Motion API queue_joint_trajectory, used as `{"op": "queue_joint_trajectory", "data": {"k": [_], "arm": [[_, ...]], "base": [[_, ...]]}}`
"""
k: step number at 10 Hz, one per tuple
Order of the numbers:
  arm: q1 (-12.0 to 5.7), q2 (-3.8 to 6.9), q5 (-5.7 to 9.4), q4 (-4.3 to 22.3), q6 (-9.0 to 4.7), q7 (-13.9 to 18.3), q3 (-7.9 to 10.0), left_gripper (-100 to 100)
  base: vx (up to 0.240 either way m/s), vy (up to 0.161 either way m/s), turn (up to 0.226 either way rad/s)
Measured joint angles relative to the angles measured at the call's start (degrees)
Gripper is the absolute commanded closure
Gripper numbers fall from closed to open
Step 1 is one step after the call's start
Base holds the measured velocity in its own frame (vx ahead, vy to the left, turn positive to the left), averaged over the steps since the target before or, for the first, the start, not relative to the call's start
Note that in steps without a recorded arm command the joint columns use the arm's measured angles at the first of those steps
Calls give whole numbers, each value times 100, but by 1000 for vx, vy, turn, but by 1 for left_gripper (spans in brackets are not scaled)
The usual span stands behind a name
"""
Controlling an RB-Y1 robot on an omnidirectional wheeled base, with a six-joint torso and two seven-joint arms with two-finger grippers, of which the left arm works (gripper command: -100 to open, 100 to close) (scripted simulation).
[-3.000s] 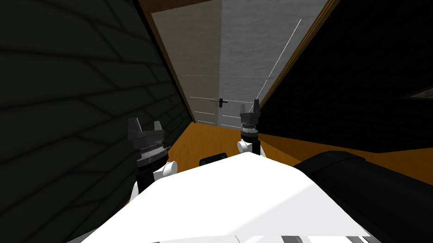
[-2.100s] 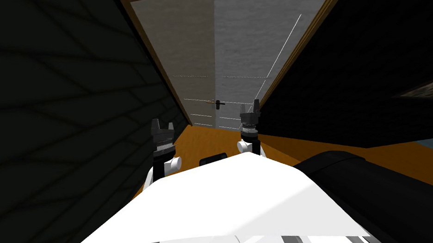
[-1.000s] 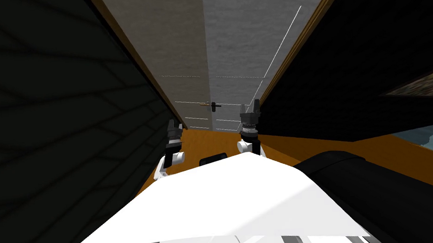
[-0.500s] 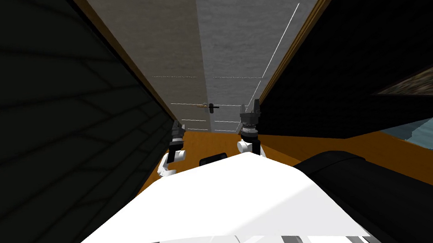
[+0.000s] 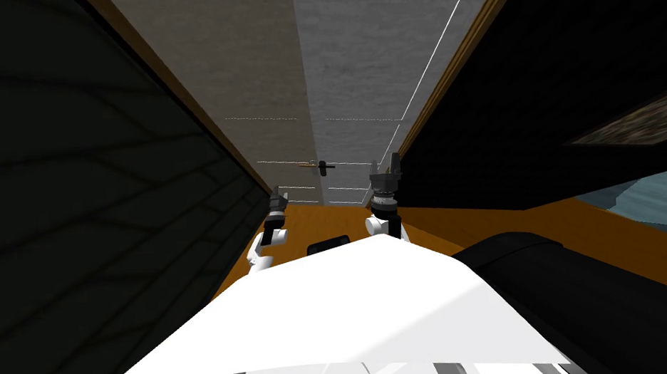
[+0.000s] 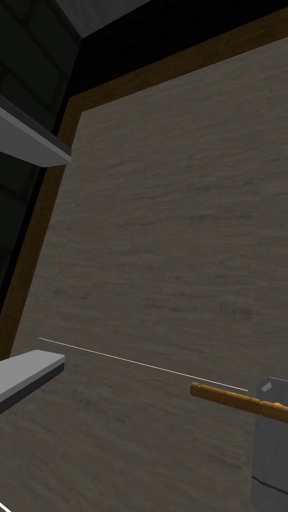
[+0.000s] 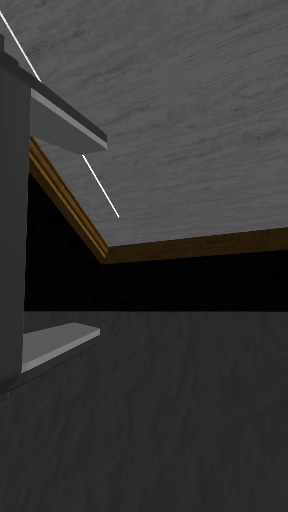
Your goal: Pull the door open
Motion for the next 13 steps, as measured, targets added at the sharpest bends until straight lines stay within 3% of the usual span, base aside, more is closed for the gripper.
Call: {"op": "queue_joint_trajectory", "data": {"k": [4,13], "arm": [[-341,181,20,601,8,124,-30,-100],[-1263,437,24,2182,24,311,-113,-100]], "base": [[87,-32,-58],[107,-22,-70]]}}
